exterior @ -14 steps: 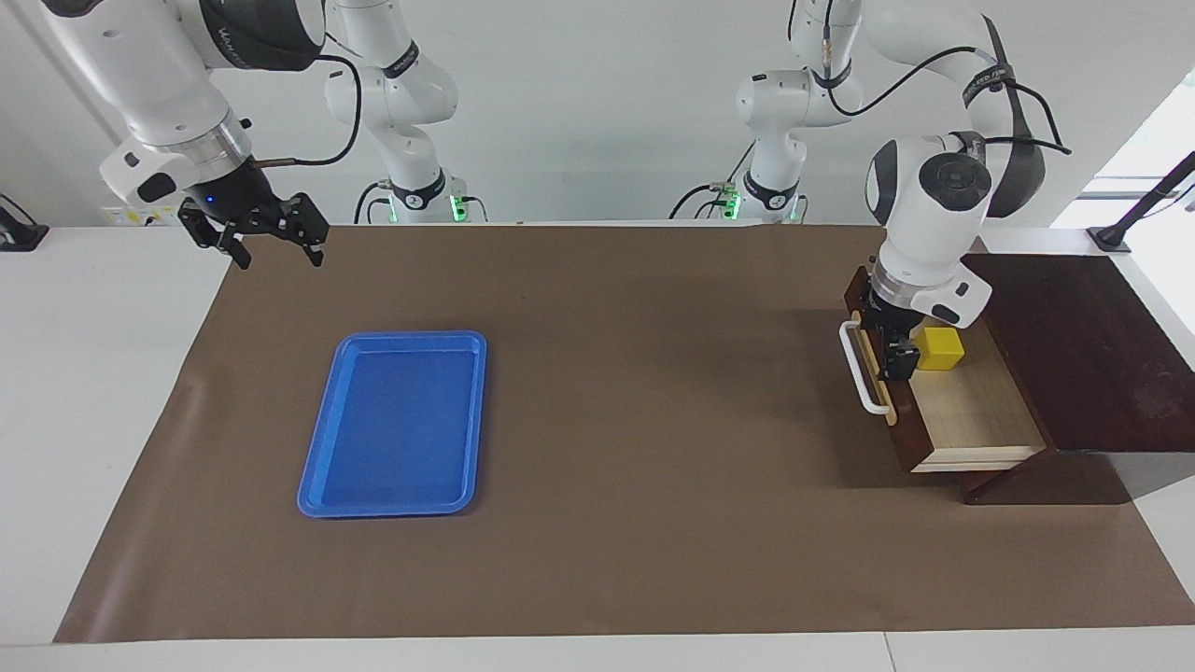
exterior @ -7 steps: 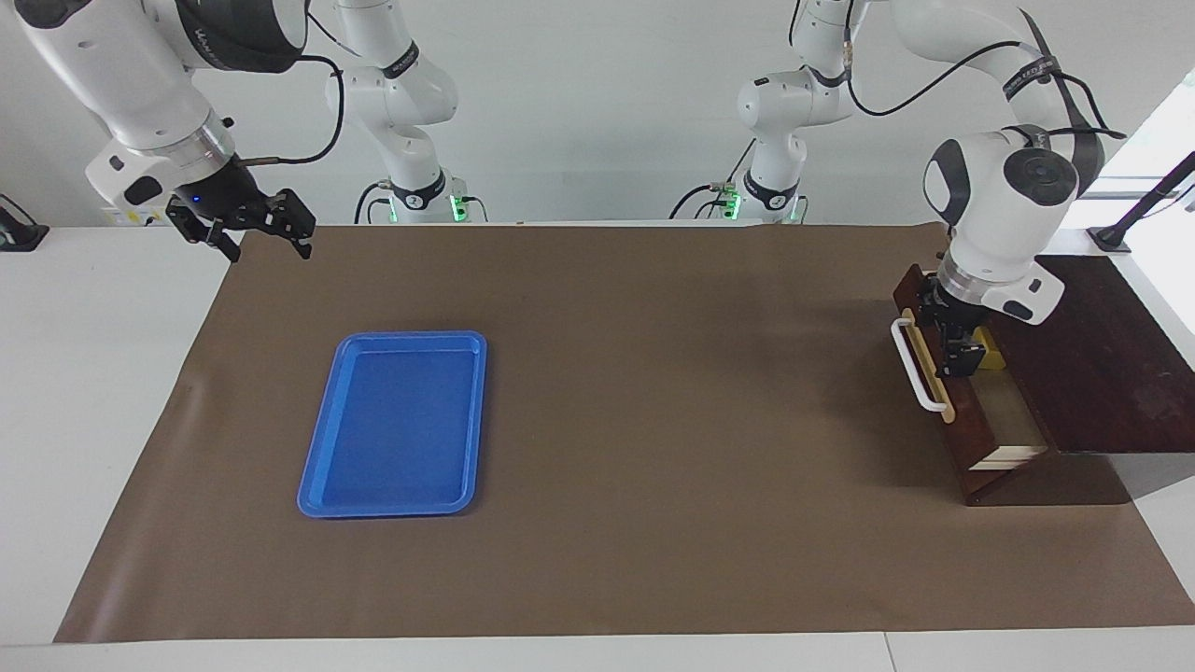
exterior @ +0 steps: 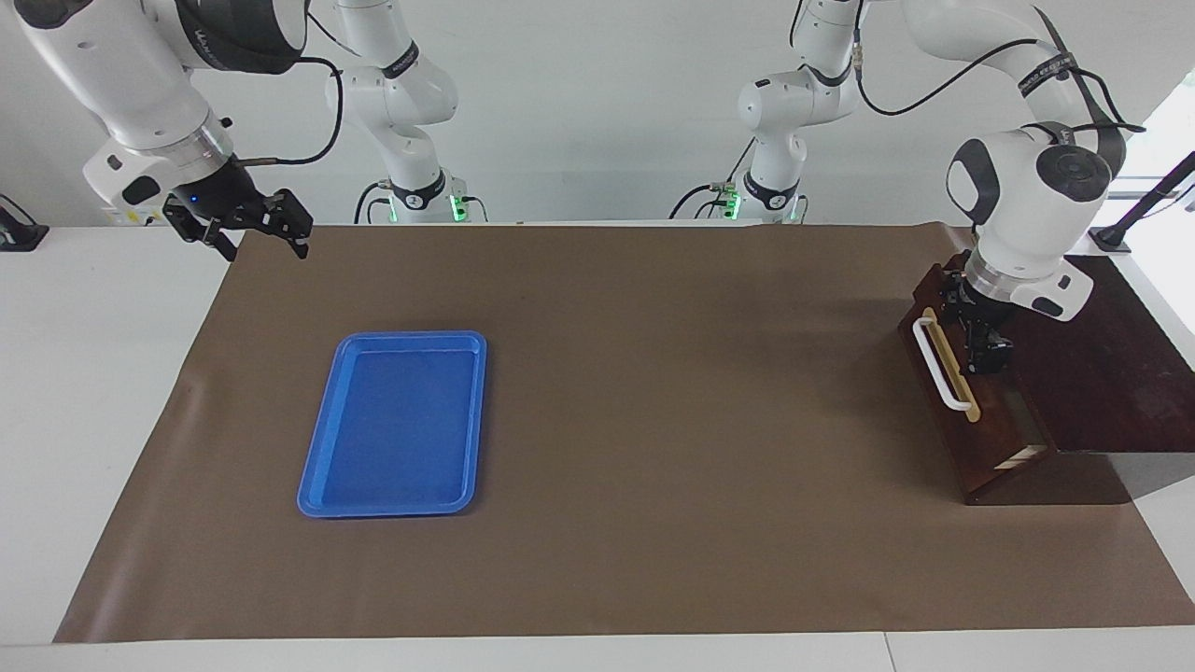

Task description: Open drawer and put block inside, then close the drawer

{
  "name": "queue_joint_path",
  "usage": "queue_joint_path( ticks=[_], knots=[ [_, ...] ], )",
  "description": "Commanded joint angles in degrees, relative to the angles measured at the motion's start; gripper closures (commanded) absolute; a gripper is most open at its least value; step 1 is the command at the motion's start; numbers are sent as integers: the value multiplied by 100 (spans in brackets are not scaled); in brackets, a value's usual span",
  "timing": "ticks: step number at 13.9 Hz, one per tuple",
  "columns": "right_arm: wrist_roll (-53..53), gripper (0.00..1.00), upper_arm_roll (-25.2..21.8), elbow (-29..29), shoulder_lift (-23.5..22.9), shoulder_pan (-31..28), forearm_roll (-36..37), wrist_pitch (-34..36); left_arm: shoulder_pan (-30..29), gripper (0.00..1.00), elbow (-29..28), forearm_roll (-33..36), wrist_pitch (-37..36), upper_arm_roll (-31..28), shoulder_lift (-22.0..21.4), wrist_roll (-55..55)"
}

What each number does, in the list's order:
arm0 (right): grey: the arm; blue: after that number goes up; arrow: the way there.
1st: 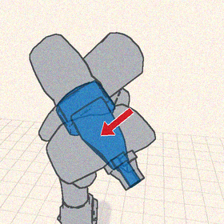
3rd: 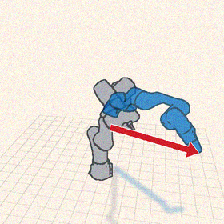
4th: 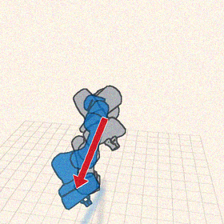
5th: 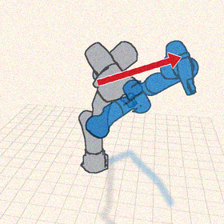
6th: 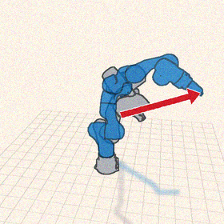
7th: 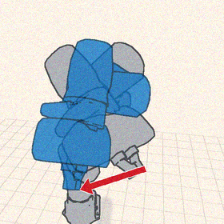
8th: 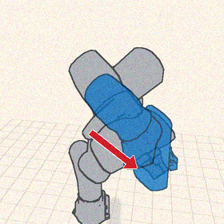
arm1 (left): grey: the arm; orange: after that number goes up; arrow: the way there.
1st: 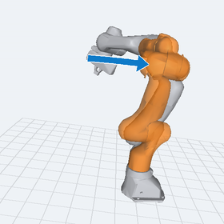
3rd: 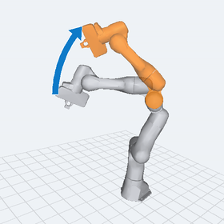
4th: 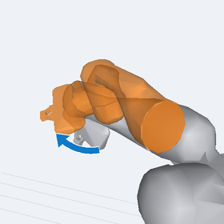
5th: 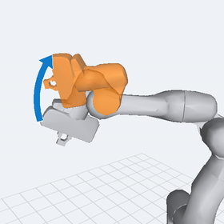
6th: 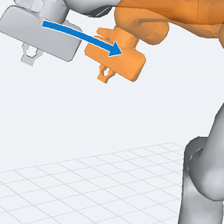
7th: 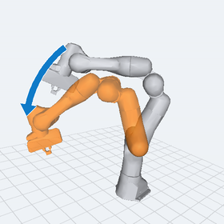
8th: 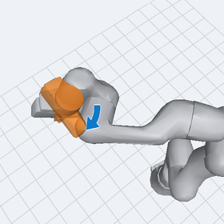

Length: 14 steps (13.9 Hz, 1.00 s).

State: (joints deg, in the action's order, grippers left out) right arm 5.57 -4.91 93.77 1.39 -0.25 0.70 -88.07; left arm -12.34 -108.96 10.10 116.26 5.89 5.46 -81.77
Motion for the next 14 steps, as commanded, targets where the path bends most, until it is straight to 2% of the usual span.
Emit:
queue_joint_path(
  ticks=[1, 4, 7, 10, 12, 14],
  knots=[
    [155, 0, 25, 27, 28, -45, 115, 44, -23, 0, -64, 88, -41, 9, -54, 545],
    [129, 0, 34, 27, 37, -10, 141, 158, 188, 0, 296, 10, -813, 44, -150, 1591],
    [138, 0, 34, 36, 54, -19, 141, 176, 469, 0, 332, -385, -1323, 123, -607, 2706],
    [120, 0, 42, 27, 54, -10, 132, 158, 706, 0, 542, -983, -2245, 123, -1002, 4392],
    [111, 0, 34, 27, 54, -19, 132, 167, 707, 0, 805, -1176, -2808, 123, -1012, 5325],
    [111, 0, 34, 18, 46, -45, 132, 149, 707, 0, 833, -1256, -2872, 115, -1038, 6240]
  ],
)
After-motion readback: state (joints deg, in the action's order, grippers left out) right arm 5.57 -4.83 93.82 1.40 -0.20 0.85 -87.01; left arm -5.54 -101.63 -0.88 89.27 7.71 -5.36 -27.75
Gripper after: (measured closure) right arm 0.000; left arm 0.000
